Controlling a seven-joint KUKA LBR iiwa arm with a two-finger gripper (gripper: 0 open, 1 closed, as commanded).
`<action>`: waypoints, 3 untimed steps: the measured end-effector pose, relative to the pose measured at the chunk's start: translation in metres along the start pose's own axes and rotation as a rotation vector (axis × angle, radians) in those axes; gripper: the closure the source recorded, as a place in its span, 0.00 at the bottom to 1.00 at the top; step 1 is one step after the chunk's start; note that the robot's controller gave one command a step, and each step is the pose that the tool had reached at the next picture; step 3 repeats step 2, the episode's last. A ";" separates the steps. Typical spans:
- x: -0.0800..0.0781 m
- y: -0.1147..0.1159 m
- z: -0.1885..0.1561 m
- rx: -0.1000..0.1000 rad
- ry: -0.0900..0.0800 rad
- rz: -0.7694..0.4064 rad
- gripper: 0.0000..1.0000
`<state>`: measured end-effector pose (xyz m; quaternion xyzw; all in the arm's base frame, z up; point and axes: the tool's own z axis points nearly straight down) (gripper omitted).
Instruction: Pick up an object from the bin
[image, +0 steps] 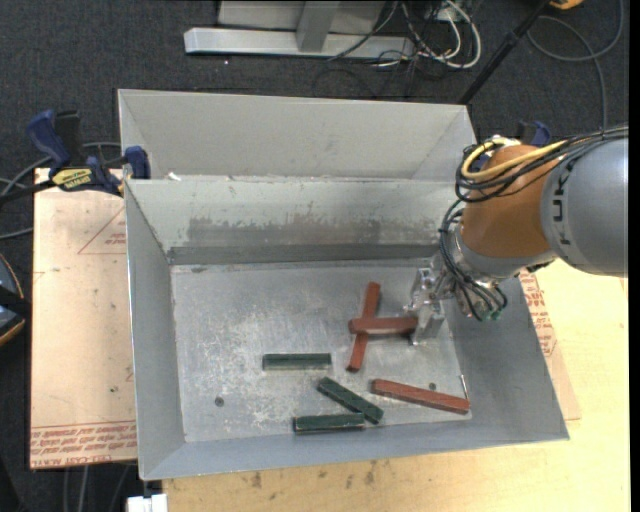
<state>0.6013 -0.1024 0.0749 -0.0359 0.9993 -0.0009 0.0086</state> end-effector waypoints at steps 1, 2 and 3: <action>0.000 0.000 0.000 0.000 0.000 0.000 1.00; -0.001 0.022 -0.205 -0.003 0.015 -0.014 1.00; -0.001 0.022 -0.205 -0.003 0.015 -0.014 1.00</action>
Offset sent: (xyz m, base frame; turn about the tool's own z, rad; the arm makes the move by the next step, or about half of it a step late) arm -0.0048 0.0226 0.2117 -0.0136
